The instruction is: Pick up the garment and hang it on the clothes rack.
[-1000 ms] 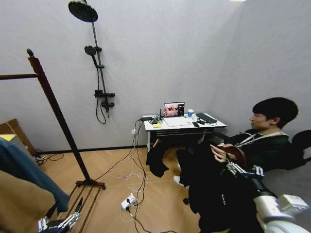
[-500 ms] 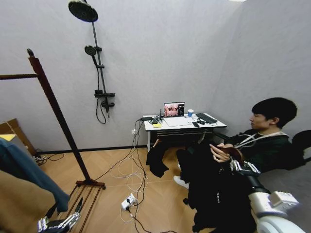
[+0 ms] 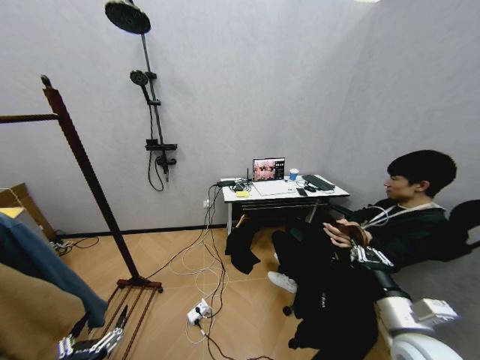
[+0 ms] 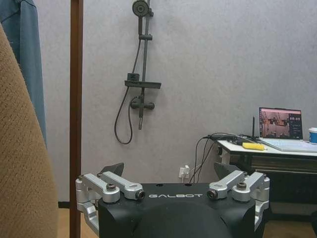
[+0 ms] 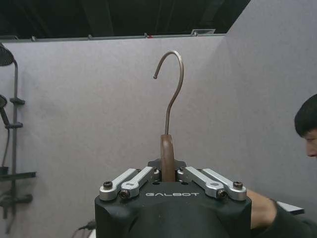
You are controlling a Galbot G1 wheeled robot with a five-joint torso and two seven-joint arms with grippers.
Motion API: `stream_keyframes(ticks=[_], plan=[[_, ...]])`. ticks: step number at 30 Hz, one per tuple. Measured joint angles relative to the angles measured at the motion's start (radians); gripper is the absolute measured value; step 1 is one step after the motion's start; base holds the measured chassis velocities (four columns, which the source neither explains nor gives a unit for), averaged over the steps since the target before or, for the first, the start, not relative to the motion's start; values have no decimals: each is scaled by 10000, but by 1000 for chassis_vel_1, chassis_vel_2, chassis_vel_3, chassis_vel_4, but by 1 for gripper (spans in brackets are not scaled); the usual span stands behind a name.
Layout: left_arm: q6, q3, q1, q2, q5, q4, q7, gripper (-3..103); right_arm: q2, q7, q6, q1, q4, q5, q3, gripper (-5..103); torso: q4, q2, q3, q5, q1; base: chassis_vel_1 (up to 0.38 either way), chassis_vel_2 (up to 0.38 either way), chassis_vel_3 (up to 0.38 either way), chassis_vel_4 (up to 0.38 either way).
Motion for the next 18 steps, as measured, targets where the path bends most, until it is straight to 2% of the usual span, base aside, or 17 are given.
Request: stream_keyframes(ticks=[1,4,5,7,8,9,10,12,18], plan=[[0,0,0,0,0,0,0,100,0,0,0,0,0,0,0,9,0,0,0,0,0,0,0,0,0],[0,0,0,0,0,0,0,100,-854,-160,-597,705,-78,1907,-385,9,2,0,-1,-1,0,0,0,0,0],[0,0,0,0,0,0,0,100,-854,-160,-597,705,-78,1907,-385,9,2,0,-1,-1,0,0,0,0,0],[0,0,0,-1,0,0,-1,100,-1746,-339,-1420,1264,-348,2574,-722,9,4,-1,0,0,0,0,0,0,0],[0,0,0,-1,0,0,-1,100,-1746,-339,-1420,1264,-348,2574,-722,9,4,-1,0,0,0,0,0,0,0],[0,0,0,0,0,0,-1,100,-2165,-330,-1823,1607,-475,2841,-952,9,4,-1,0,-1,1,0,0,0,0],[0,0,0,0,0,0,-1,100,-2165,-330,-1823,1607,-475,2841,-952,9,4,-1,0,-1,1,0,0,0,0],[0,0,0,0,0,0,1,100,-2632,-69,-2190,2196,-598,3273,-1385,9,4,-1,1,-1,1,0,0,0,0],[0,0,0,0,0,0,0,100,-2803,50,-2036,2644,-838,3100,-1779,9,3,-1,0,-1,1,0,0,0,0]])
